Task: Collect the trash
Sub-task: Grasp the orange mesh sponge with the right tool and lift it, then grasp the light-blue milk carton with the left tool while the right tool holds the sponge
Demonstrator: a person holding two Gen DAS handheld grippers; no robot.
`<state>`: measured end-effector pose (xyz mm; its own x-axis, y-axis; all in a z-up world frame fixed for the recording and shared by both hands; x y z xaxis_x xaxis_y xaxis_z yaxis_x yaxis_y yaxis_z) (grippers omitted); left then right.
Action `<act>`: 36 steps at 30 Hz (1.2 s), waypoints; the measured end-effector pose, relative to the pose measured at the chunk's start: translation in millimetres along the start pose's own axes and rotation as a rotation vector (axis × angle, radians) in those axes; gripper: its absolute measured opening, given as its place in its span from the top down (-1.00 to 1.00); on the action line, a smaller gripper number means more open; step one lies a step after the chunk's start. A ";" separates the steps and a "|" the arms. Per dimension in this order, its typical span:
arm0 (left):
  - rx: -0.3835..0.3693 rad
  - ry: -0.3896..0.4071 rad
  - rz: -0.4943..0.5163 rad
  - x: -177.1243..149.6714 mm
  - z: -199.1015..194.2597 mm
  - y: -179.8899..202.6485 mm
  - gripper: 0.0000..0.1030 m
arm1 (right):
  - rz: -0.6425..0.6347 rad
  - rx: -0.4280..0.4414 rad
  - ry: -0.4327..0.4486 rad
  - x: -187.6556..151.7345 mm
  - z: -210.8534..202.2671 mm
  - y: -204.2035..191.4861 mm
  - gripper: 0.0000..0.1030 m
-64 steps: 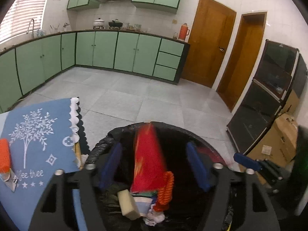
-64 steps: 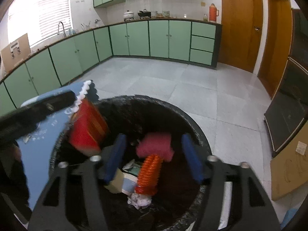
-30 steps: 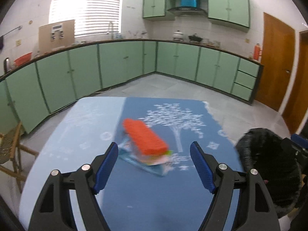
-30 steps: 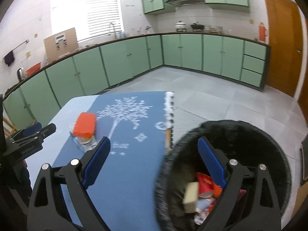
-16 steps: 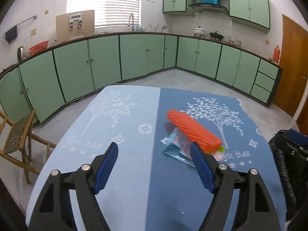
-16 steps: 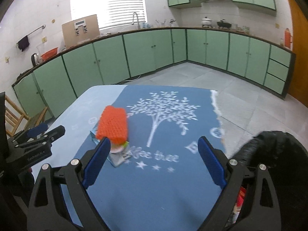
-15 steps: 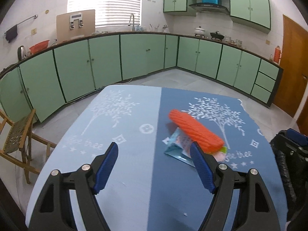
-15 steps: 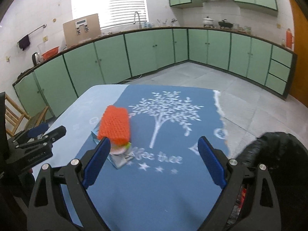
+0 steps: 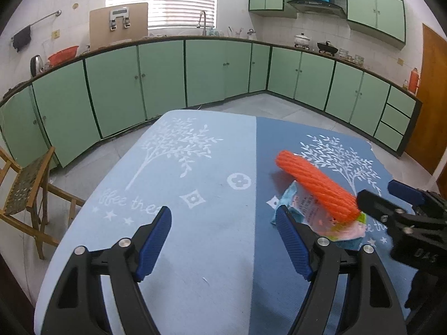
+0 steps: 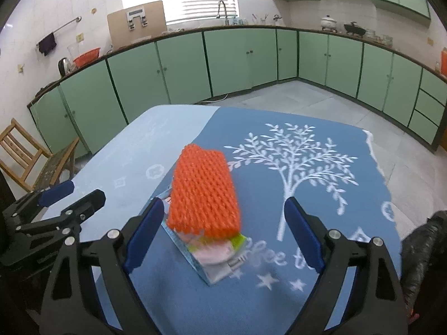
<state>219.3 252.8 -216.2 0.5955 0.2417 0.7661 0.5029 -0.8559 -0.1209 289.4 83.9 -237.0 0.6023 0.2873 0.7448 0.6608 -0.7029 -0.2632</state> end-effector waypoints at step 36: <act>-0.120 -0.021 0.024 0.9 2.7 51.1 -0.46 | 0.086 0.060 -0.007 -7.3 -43.7 46.8 0.80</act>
<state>247.3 210.4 -223.4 0.6204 0.2286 0.7502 0.4103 -0.9098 -0.0620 296.4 20.5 -228.0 0.6608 0.2324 0.7137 0.6321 -0.6850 -0.3622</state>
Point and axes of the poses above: each gripper's, at about its wrist camera, not at the fingertips, and z roughly the way its jaws point, y to its right, x to its top, the point moved 6 cm from there along z, roughly the way its jaws point, and after that the axes turned 14 degrees about x, right-handed, at the moved point
